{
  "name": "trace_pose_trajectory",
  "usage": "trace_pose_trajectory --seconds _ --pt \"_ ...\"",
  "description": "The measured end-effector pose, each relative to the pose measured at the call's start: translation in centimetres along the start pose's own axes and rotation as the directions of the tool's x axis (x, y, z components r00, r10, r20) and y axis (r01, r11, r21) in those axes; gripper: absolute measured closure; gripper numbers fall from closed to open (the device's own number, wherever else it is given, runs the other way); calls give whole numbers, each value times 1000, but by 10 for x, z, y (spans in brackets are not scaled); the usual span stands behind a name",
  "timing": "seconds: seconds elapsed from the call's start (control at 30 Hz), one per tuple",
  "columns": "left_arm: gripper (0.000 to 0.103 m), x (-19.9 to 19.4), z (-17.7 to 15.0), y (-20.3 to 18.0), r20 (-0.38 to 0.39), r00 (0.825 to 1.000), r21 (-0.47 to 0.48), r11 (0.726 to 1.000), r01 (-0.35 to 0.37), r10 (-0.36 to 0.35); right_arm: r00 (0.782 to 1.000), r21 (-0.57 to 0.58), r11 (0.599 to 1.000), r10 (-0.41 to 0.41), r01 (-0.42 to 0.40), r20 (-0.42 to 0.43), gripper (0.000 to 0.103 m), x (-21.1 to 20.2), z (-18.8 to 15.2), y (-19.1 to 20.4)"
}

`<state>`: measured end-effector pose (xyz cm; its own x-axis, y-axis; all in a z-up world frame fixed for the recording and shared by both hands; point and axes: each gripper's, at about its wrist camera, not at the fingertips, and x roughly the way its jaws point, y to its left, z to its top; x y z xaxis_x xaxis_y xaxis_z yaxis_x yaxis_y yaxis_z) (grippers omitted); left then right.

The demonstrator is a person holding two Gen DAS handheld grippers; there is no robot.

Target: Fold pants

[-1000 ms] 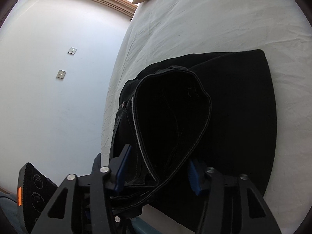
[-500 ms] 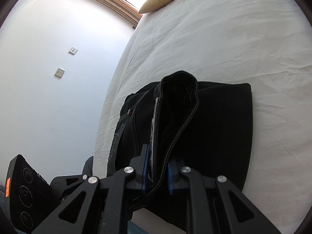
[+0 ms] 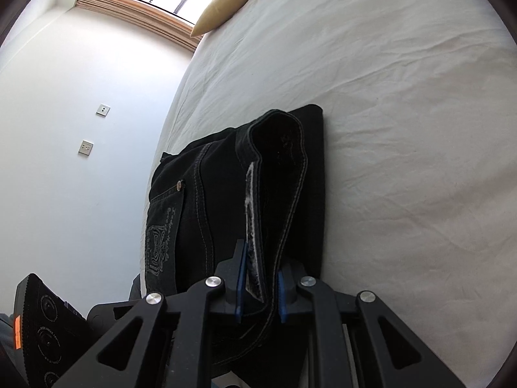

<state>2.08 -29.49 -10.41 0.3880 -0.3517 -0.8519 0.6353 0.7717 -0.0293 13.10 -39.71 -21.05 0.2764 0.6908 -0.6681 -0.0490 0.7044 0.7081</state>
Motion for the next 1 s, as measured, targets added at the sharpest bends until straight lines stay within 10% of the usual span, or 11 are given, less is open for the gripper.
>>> trace_pose_trajectory --seconds 0.27,0.4,0.6,0.73,0.87,1.0 --pt "71 -40 -19 37 6 987 -116 981 157 -158 999 43 999 31 -32 13 73 -12 -7 -6" --pt "36 -88 -36 82 129 986 -206 969 134 -108 995 42 998 -58 55 79 59 -45 -10 3" --pt "35 -106 -47 164 170 984 -384 915 120 -58 975 -22 984 178 -176 135 57 -58 -10 33" --pt "36 -93 -54 203 181 980 -434 888 151 -78 989 59 987 149 -149 3 51 -14 -20 16" --pt "36 -70 -38 231 195 959 -450 850 273 -205 990 184 973 142 -140 0 102 -2 -32 -18" --pt "37 -47 -34 273 287 896 -496 747 442 -339 988 177 973 153 -151 2 103 -5 -35 -21"
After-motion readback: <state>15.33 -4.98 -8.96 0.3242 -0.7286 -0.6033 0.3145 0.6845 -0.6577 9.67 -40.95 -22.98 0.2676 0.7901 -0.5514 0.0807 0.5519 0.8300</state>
